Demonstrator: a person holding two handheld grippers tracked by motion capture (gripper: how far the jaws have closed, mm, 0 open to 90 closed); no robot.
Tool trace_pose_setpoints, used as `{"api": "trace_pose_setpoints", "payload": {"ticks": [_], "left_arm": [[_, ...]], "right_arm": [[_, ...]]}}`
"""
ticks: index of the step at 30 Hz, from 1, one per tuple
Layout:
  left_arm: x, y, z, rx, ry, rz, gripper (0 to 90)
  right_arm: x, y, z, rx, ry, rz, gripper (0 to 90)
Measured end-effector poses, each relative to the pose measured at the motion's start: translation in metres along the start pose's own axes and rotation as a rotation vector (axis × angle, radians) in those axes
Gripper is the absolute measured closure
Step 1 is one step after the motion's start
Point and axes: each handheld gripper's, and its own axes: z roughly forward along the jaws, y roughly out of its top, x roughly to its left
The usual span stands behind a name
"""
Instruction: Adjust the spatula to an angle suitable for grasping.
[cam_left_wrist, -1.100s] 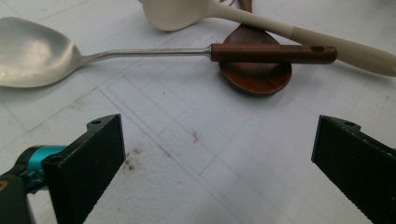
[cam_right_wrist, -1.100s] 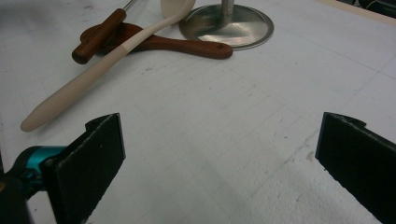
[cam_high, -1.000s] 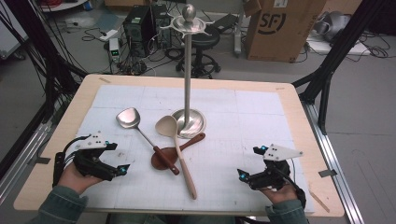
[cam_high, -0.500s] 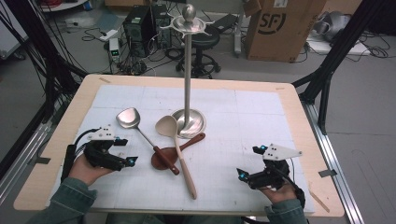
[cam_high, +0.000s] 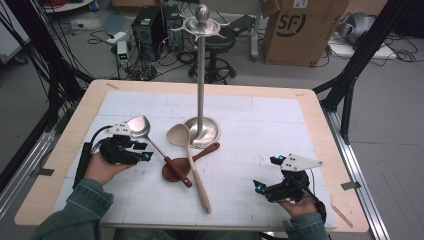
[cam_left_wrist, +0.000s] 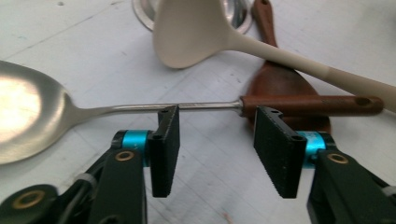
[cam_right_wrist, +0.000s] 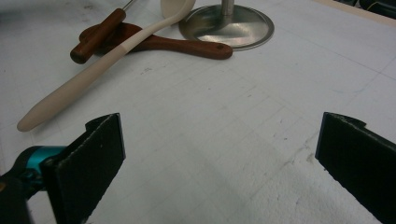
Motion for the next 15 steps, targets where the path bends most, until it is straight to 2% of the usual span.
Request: {"api": "trace_pose_setpoints", "payload": {"ticks": [3,4,5,6,7,11,15], "left_arm": [[0.008,0.006,0.003,-0.008,0.006,-0.017,61.0],[0.011,0.007,0.004,-0.006,0.007,-0.02,65.7],[0.014,0.009,0.006,-0.011,0.008,-0.026,65.7],[0.017,0.01,0.007,-0.006,0.008,-0.03,69.3],[0.02,0.011,0.009,0.006,0.011,-0.03,69.3],[0.029,0.014,0.017,0.008,0.008,-0.047,84.3],[0.037,0.014,0.024,0.004,0.017,-0.067,89.7]], "right_arm": [[0.0,0.0,0.0,0.001,0.002,0.001,0.2],[0.0,0.0,0.001,-0.001,0.0,0.0,0.2],[0.0,0.0,0.001,-0.001,0.0,0.0,0.2],[-0.001,0.0,0.001,-0.005,-0.004,0.0,0.2],[-0.001,0.0,0.001,-0.005,-0.004,0.0,0.2],[-0.001,0.0,0.001,-0.007,0.002,0.005,0.2],[-0.001,0.0,0.001,-0.006,0.003,0.003,0.2]]}}
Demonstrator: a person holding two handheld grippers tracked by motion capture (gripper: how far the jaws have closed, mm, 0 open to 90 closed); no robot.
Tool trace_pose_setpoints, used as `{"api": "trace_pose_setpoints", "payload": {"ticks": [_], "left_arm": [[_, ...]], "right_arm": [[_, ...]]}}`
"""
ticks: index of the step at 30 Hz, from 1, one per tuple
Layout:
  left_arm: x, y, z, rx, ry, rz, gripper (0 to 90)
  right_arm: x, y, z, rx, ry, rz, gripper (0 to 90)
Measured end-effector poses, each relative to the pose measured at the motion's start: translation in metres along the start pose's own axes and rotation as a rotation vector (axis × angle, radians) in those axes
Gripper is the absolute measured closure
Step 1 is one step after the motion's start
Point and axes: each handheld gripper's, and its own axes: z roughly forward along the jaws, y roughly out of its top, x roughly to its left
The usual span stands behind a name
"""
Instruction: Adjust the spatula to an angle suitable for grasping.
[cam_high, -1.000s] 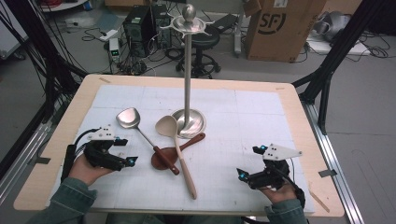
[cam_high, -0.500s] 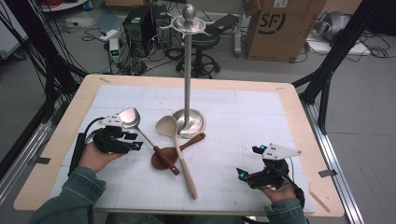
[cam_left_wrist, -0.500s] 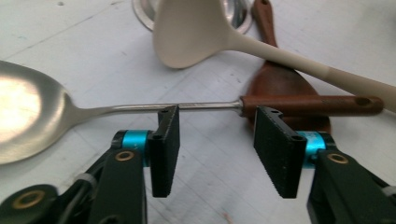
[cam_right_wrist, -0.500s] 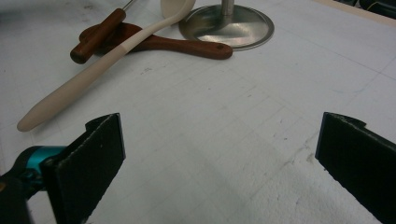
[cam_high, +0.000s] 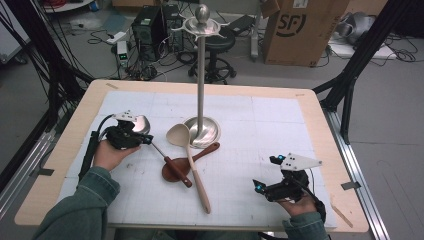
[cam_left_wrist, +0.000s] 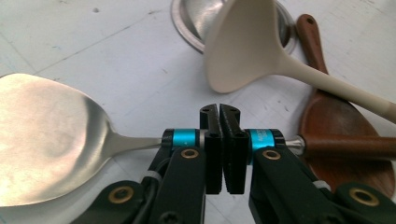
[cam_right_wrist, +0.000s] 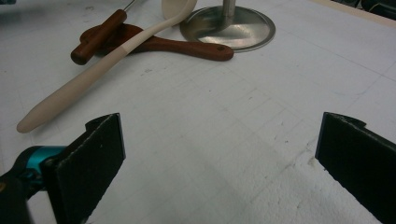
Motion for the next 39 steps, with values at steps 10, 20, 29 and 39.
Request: {"api": "trace_pose_setpoints", "payload": {"ticks": [10,20,29,39], "left_arm": [[0.013,-0.002,0.014,0.021,0.013,-0.052,89.8],[0.018,0.0,0.025,0.052,0.022,-0.053,89.8],[0.021,0.007,0.032,0.075,0.048,-0.034,89.7],[0.029,0.003,0.035,0.097,0.069,-0.051,89.7]], "right_arm": [[0.0,0.0,0.002,0.005,-0.001,0.002,0.2],[0.0,0.0,0.004,0.009,0.007,-0.005,0.2],[0.0,-0.001,0.003,0.005,0.014,-0.002,0.2],[0.0,-0.003,0.003,0.01,0.024,-0.003,0.2]]}}
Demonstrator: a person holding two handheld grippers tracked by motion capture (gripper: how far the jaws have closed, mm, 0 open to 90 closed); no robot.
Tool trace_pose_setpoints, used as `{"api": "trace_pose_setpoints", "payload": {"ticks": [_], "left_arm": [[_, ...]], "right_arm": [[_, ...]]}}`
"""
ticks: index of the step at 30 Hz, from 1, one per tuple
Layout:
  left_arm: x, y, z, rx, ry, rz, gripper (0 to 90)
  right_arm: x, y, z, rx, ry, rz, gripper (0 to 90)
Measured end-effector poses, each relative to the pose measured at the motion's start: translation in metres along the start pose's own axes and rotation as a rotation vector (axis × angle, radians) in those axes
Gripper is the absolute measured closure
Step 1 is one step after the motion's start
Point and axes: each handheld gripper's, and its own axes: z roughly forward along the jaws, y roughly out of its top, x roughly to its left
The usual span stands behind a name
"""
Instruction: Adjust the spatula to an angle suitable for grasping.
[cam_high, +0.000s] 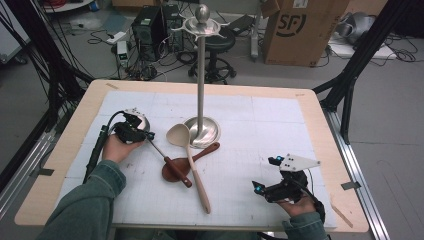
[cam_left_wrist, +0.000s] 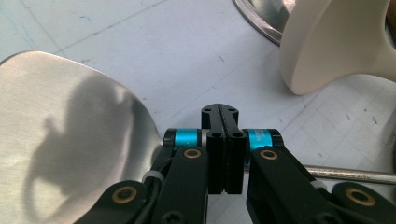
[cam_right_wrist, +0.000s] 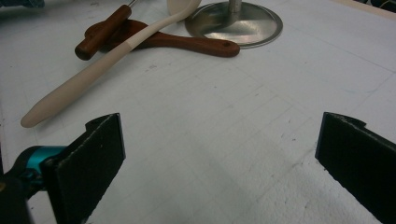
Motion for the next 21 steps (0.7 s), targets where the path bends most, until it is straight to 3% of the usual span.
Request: {"api": "trace_pose_setpoints", "payload": {"ticks": [21], "left_arm": [[0.0007,-0.0025,-0.004,0.021,-0.012,0.012,89.7]], "right_arm": [[0.002,-0.0014,-0.0002,0.003,0.016,-0.008,0.3]]}}
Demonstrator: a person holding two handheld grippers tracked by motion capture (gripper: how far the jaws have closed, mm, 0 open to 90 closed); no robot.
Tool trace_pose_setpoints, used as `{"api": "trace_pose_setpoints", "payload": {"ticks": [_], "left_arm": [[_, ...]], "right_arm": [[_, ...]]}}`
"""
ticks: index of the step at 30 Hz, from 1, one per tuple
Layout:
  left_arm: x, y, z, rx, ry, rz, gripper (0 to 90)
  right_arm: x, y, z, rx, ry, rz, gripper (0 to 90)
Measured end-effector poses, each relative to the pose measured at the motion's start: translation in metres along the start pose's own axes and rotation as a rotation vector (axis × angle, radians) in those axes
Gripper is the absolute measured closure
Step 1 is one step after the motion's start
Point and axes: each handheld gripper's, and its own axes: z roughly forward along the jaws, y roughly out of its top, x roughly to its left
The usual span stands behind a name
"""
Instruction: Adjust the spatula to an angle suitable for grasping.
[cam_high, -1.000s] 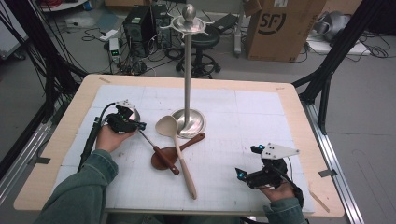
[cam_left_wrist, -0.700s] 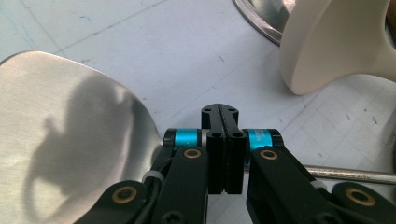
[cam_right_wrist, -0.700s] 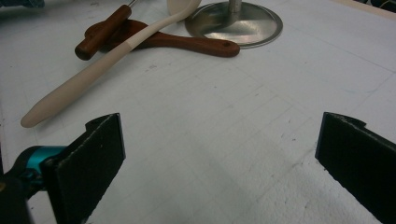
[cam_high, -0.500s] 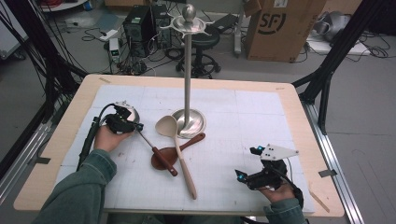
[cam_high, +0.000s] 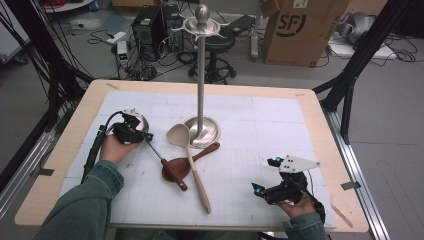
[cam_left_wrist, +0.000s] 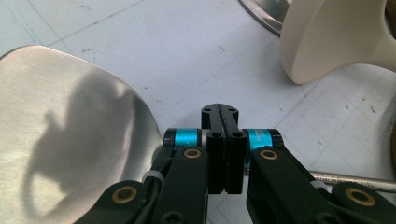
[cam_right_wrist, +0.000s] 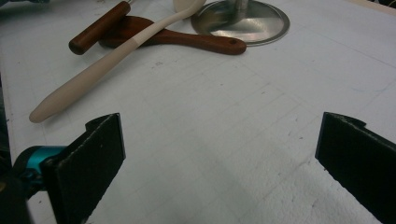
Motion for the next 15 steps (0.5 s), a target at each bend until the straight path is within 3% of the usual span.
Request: {"api": "trace_pose_setpoints", "payload": {"ticks": [8,15], "left_arm": [[-0.007,0.002,-0.008,-0.03,-0.022,0.024,89.7],[-0.012,0.0,-0.013,-0.028,-0.037,0.052,89.7]], "right_arm": [[0.0,0.0,0.0,0.0,0.003,0.002,0.2],[0.001,0.0,0.0,0.002,0.008,-0.004,0.2]]}}
